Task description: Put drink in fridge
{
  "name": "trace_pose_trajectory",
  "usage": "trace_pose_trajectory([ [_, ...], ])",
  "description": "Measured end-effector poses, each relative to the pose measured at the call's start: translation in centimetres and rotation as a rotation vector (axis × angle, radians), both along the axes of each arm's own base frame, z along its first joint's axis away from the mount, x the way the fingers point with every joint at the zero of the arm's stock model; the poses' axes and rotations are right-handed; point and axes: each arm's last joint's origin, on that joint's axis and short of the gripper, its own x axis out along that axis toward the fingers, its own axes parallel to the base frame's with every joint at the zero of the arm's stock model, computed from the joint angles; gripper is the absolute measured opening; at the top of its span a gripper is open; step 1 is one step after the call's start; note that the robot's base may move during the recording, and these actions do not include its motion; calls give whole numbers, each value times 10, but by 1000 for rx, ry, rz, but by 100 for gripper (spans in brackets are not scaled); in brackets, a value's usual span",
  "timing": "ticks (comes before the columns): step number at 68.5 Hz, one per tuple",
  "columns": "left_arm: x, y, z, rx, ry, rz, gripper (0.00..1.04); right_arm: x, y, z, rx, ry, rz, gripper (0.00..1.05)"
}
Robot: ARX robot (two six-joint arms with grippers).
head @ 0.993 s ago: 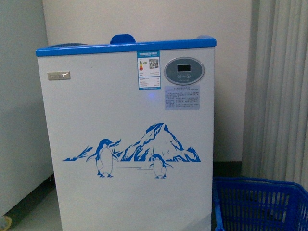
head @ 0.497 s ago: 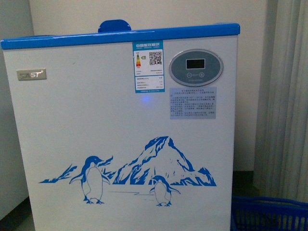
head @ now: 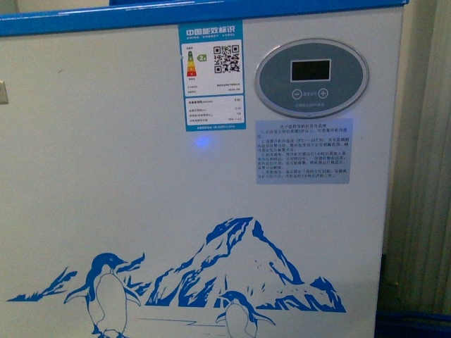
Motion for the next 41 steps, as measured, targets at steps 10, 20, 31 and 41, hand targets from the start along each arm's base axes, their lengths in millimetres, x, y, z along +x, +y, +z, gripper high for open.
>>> trace_pose_trajectory([
  [10,0,0,0,0,0,0,97,38,-25,-22,238,248,-243,97],
  [20,0,0,0,0,0,0,97,79,-46,-57,352,351,-369,97],
  [31,0,0,0,0,0,0,97,111,-51,-102,422,450,-407,97],
  [41,0,0,0,0,0,0,97,139,-50,-141,450,515,-423,97],
])
